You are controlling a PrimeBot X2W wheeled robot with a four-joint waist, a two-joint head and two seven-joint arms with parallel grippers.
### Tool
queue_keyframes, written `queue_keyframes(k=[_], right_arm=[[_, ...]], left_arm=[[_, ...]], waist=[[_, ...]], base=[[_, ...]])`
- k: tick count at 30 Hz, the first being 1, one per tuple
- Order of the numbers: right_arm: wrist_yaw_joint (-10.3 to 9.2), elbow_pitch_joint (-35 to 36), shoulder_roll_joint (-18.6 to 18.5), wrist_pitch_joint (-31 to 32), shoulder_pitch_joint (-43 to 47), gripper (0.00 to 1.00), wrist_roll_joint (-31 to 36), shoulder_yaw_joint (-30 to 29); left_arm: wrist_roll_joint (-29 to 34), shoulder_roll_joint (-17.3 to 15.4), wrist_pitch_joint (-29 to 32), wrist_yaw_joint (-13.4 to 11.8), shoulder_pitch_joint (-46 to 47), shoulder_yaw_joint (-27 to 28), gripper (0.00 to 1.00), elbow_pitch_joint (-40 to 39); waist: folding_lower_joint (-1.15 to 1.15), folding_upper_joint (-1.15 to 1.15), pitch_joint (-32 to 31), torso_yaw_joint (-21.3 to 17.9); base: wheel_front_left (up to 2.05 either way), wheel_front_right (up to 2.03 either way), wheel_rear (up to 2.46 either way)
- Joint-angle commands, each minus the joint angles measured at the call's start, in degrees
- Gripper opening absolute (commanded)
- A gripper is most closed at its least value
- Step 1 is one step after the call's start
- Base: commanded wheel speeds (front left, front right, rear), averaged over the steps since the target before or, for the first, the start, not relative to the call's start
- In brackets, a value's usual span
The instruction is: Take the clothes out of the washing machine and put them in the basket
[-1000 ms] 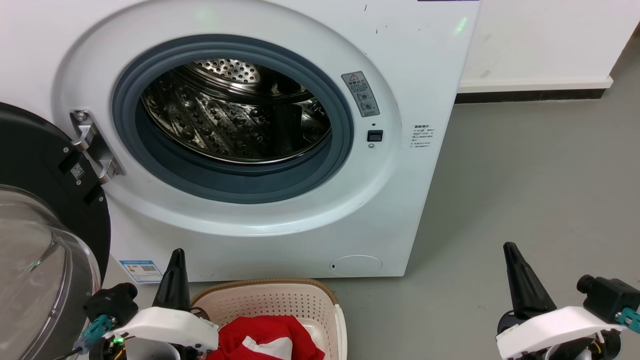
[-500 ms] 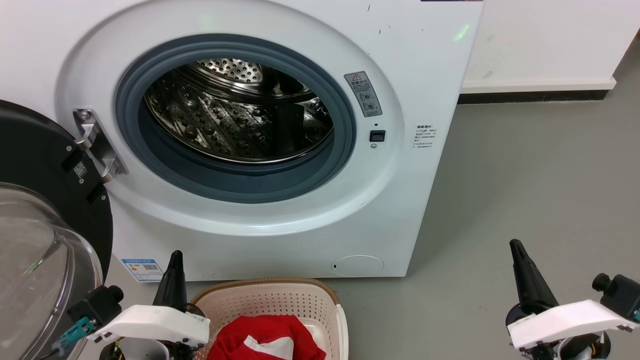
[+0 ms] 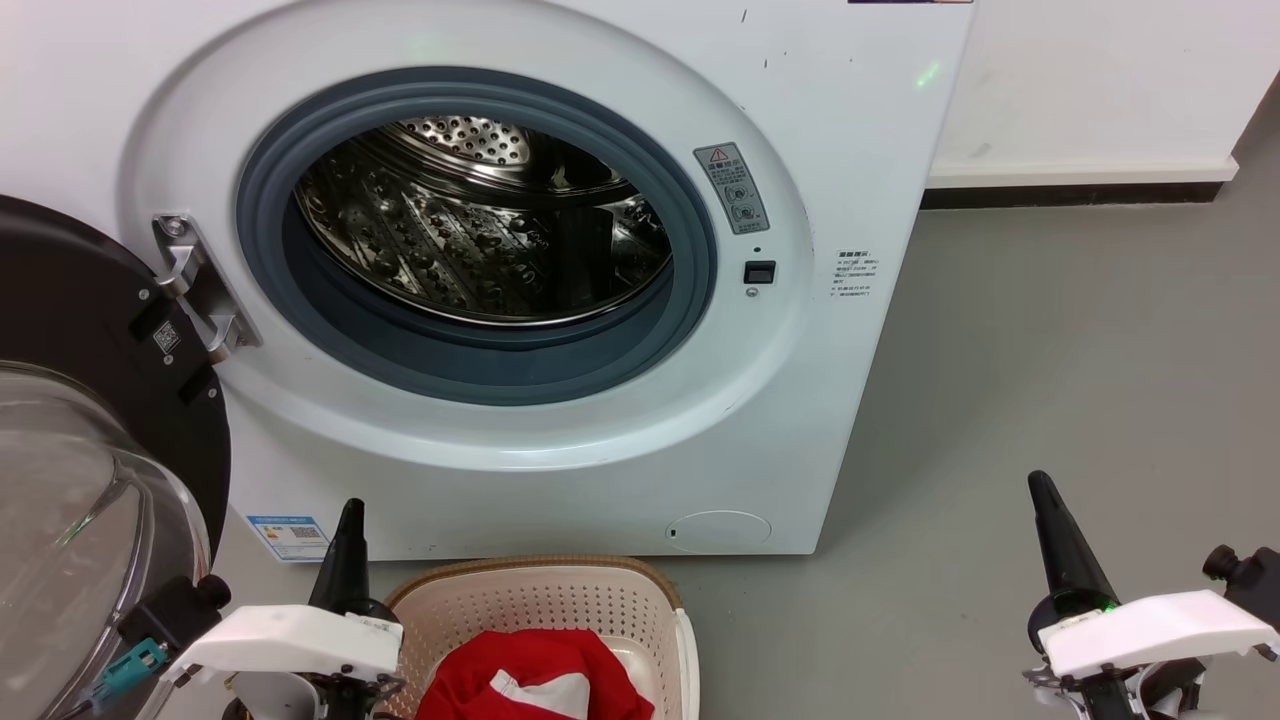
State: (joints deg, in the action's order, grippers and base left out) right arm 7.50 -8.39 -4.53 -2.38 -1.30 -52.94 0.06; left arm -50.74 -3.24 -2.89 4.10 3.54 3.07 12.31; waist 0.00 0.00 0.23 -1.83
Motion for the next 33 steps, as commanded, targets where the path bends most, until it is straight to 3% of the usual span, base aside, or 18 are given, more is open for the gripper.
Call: queue_keyframes(k=[1,33], right_arm=[[0.00,0.12,-0.45,0.33,-1.57,0.00,-2.50,-0.29],[0.00,-2.68,-0.44,3.49,-3.37,0.00,-22.07,-2.09]], left_arm=[[-2.33,-0.12,0.47,0.49,1.40,0.43,0.00,-0.42],[-21.91,0.11,5.01,2.07,2.23,2.03,0.00,0.68]], waist=[[0.00,0.00,0.00,0.05],[0.00,0.00,-0.02,0.79]], base=[[0.00,0.00,0.00],[0.00,0.00,0.00]])
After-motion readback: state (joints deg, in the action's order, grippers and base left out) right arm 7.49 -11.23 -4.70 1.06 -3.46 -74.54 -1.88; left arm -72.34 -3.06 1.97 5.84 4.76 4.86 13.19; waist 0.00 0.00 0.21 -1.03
